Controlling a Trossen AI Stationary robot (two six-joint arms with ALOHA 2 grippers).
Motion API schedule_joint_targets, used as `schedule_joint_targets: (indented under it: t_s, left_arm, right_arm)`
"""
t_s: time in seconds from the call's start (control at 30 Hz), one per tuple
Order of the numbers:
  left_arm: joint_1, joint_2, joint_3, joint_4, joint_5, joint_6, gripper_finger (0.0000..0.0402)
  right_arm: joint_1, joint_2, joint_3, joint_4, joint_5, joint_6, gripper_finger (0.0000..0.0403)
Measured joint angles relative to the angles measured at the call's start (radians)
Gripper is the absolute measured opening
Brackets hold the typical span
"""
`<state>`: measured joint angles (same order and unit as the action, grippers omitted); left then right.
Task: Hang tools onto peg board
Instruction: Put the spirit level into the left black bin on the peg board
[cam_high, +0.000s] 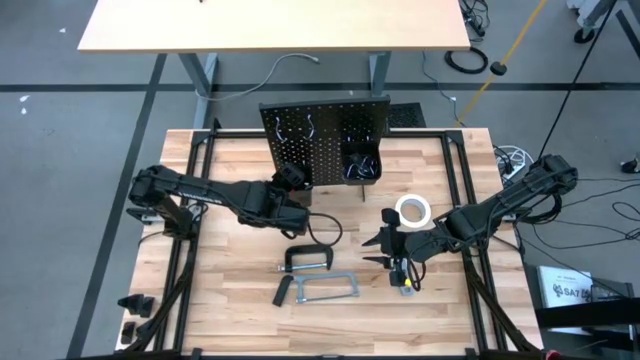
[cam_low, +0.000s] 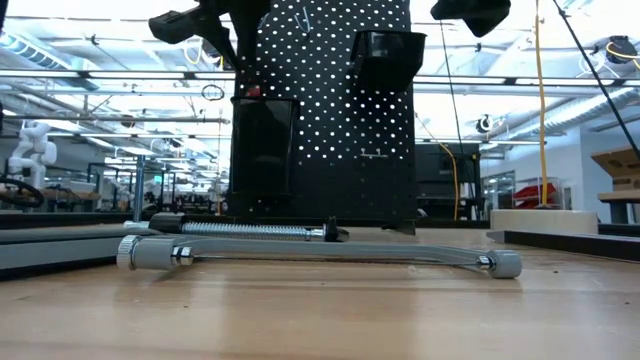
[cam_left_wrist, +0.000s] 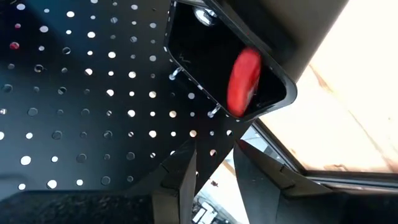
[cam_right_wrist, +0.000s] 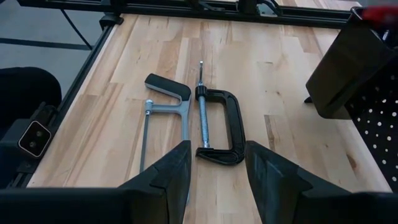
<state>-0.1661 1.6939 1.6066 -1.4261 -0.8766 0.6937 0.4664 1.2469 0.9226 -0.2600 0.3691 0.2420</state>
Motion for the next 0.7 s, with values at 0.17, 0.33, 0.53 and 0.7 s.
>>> schedule_joint_targets:
  t_s: [0.17, 0.33, 0.53, 0.7]
  left_arm:
    - [0.000, 0.000, 0.000, 0.000, -0.012, -0.007, 0.0113]
    - [-0.007, 0.000, 0.000, 0.004, -0.038, -0.104, 0.0113]
    - [-0.037, -0.010, 0.000, -0.003, 0.040, -0.277, 0.0114]
    - [-0.084, -0.043, 0.000, -0.005, 0.135, -0.415, 0.0114]
  right_arm:
    - [0.000, 0.000, 0.000, 0.000, 0.000, 0.000, 0.0144]
    - [0.000, 0.000, 0.000, -0.002, -0.002, 0.005, 0.0144]
    - [0.000, 0.000, 0.000, -0.008, -0.003, 0.007, 0.0144]
    - [0.000, 0.000, 0.000, -0.008, -0.004, 0.015, 0.0144]
